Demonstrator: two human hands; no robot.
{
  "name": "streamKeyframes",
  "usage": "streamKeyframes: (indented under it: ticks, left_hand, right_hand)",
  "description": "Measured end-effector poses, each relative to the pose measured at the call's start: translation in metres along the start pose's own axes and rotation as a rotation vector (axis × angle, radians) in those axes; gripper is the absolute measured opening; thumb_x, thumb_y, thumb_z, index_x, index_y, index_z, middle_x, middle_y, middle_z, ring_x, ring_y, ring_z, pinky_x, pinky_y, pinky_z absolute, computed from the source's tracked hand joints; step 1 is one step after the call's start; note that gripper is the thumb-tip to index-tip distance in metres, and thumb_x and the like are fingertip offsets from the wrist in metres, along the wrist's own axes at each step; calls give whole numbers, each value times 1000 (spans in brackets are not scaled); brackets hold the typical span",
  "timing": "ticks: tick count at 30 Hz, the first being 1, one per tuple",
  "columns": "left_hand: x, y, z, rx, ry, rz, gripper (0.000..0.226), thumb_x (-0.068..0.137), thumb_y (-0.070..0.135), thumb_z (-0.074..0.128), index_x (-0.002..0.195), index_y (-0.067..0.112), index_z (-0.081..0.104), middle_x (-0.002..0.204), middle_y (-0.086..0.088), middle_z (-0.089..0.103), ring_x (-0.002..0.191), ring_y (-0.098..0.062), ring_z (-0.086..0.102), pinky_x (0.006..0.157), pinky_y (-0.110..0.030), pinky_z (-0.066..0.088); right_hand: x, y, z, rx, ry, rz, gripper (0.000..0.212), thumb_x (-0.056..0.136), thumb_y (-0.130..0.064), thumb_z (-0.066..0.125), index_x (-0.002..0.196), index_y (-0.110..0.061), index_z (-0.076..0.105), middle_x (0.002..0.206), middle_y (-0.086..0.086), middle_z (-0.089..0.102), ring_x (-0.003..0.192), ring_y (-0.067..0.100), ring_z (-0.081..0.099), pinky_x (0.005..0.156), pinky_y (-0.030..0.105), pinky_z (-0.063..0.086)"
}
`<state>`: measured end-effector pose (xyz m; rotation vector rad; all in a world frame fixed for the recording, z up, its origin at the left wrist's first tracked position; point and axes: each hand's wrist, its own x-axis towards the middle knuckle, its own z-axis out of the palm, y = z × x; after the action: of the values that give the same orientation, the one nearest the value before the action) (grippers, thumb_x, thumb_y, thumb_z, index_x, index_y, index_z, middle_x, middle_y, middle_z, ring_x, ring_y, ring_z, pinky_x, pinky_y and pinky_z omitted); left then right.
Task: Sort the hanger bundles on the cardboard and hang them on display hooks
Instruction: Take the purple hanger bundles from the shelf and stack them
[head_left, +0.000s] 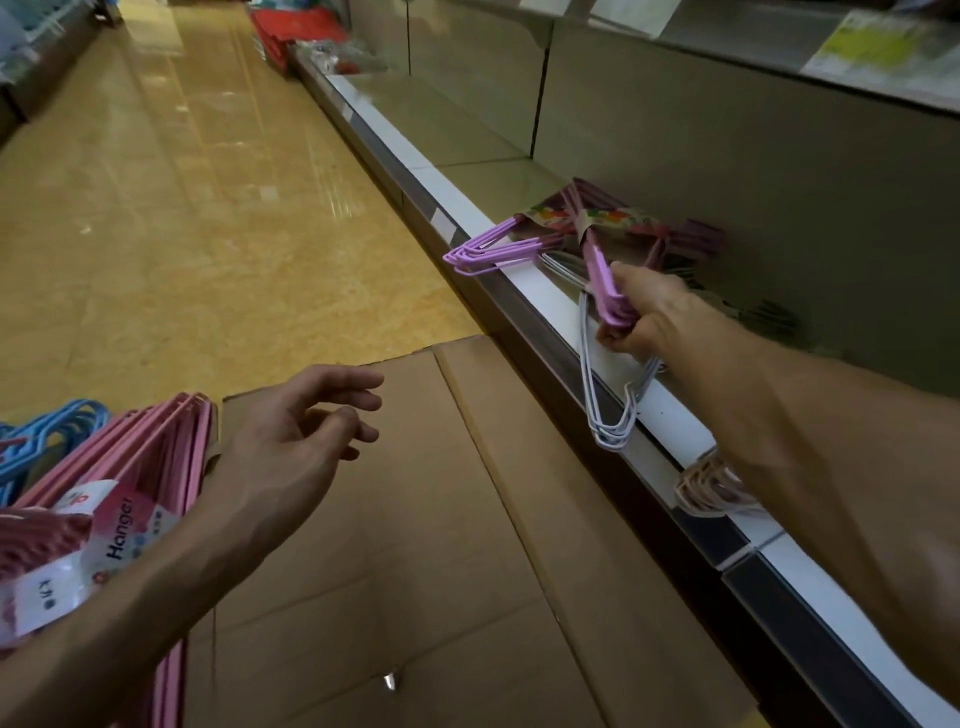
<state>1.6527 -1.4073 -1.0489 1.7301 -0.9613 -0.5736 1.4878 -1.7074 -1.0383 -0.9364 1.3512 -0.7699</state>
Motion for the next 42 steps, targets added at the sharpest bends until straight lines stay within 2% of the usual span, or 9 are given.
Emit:
streamKeyframes:
  ticks: [2,4,9,15,22,27,32,37,42]
  left_hand:
    - [-1,-1,-2,6,12,-9,34,100,3,46,107,32,65,103,4,68,88,-6,69,77,-29,57]
    - [-3,0,-3,15,16,-6,34,100,3,46,107,31,65,102,5,68,88,-6,69,77,-28,57]
    - [-5,7,-5,89,-45,-21,32,99,7,49,107,34,64,103,9,67,89,-3,68,75,-26,56]
    - [8,32,-20,298,-249,-57,22,99,22,52,108,39,62,106,17,63,88,1,67,73,-23,55]
    - [21,50,-33,224,-180,-99,19,100,20,52,111,28,65,109,7,65,90,-9,69,77,-29,57]
    - [35,47,-37,77,-137,-181,24,101,21,52,123,18,61,111,0,66,94,-16,69,83,-36,58]
    - [47,41,-45,-264,-81,-361,49,100,38,53,137,7,48,120,-8,62,101,-26,67,84,-40,58]
    - [55,36,-59,-594,97,-462,64,92,51,60,141,12,44,130,-17,56,105,-35,65,86,-50,58]
    - [60,48,-71,-839,260,-363,35,92,45,63,112,17,56,116,-15,62,103,-34,66,85,-53,58]
  right_hand:
    - [2,-6,-1,-27,38,2,19,98,-16,54,110,-10,68,99,12,67,79,20,56,49,27,47]
    - [3,-10,-4,3,39,3,30,100,-8,40,107,-9,69,94,13,65,70,21,51,42,22,42]
    - [-1,-12,-15,124,-16,1,39,101,-1,25,89,-4,61,85,13,61,67,19,57,40,24,53]
    - [-19,-7,-22,8,-32,-100,31,102,6,28,116,12,55,87,23,66,65,27,66,41,29,54]
    - [-54,-1,-29,-68,-81,-204,19,104,-7,44,108,7,56,89,25,69,63,27,71,44,32,57]
    - [-97,8,-14,-83,-237,-196,16,105,-8,45,112,3,54,88,23,69,56,23,71,39,26,52]
    - [-143,38,-6,-77,-402,-120,26,105,-15,47,112,8,56,75,26,70,57,27,68,38,28,51]
    - [-184,60,-7,-106,-538,-116,27,102,-17,50,108,7,62,79,29,70,64,30,72,40,30,52]
    - [-208,69,-14,-202,-693,-136,34,100,-20,50,113,9,62,84,31,70,65,29,72,44,31,55]
